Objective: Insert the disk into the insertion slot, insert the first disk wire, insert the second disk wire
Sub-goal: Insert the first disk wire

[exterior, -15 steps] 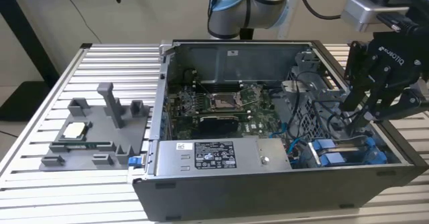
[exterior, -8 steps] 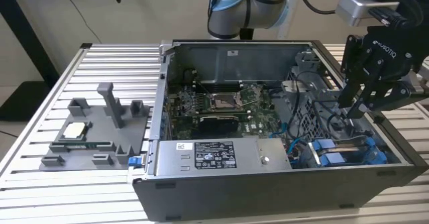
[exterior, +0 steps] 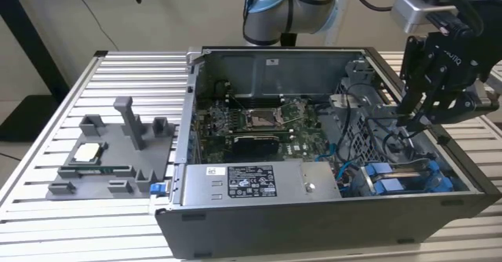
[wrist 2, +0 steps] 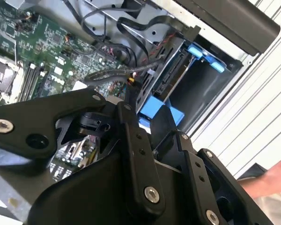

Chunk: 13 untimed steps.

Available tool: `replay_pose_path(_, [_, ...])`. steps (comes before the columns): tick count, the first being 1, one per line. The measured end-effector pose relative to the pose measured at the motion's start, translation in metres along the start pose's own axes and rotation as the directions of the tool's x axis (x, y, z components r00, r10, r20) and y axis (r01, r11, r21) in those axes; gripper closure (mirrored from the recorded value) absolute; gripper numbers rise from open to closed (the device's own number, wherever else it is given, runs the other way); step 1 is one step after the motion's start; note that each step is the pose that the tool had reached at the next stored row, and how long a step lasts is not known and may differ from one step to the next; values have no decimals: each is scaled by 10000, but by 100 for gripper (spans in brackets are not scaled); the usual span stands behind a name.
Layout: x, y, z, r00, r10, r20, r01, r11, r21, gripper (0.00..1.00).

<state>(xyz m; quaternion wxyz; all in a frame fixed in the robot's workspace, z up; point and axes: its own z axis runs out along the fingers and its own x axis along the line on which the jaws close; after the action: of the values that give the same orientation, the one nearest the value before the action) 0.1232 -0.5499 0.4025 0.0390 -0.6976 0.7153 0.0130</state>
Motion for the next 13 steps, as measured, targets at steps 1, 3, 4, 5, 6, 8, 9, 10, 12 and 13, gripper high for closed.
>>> replay_pose_path(1, [-11, 0, 2, 10000, 0, 1, 0, 10000, 4, 60])
replay_pose_path(3, [-38, 3, 22, 10000, -1, 15, 1, 10000, 14, 60])
replay_pose_path(4, [-49, 3, 36, 10000, -3, 23, 3, 10000, 21, 60])
replay_pose_path(5, [-58, 4, 52, 10000, -7, 28, 7, 10000, 29, 60])
replay_pose_path(6, [-65, 5, 62, 10000, -11, 30, 11, 10000, 37, 60])
replay_pose_path(8, [-67, 5, 69, 10000, -21, 43, 21, 10000, 44, 60])
replay_pose_path(9, [-67, 5, 68, 10000, -25, 51, 25, 10000, 46, 62])
replay_pose_path(10, [-67, 5, 68, 10000, -27, 69, 27, 10000, 47, 62])
replay_pose_path(12, [-68, 5, 69, 9999, -28, 102, 28, 10000, 47, 75])
replay_pose_path(13, [-68, 5, 69, 9999, -28, 111, 27, 10000, 47, 75])
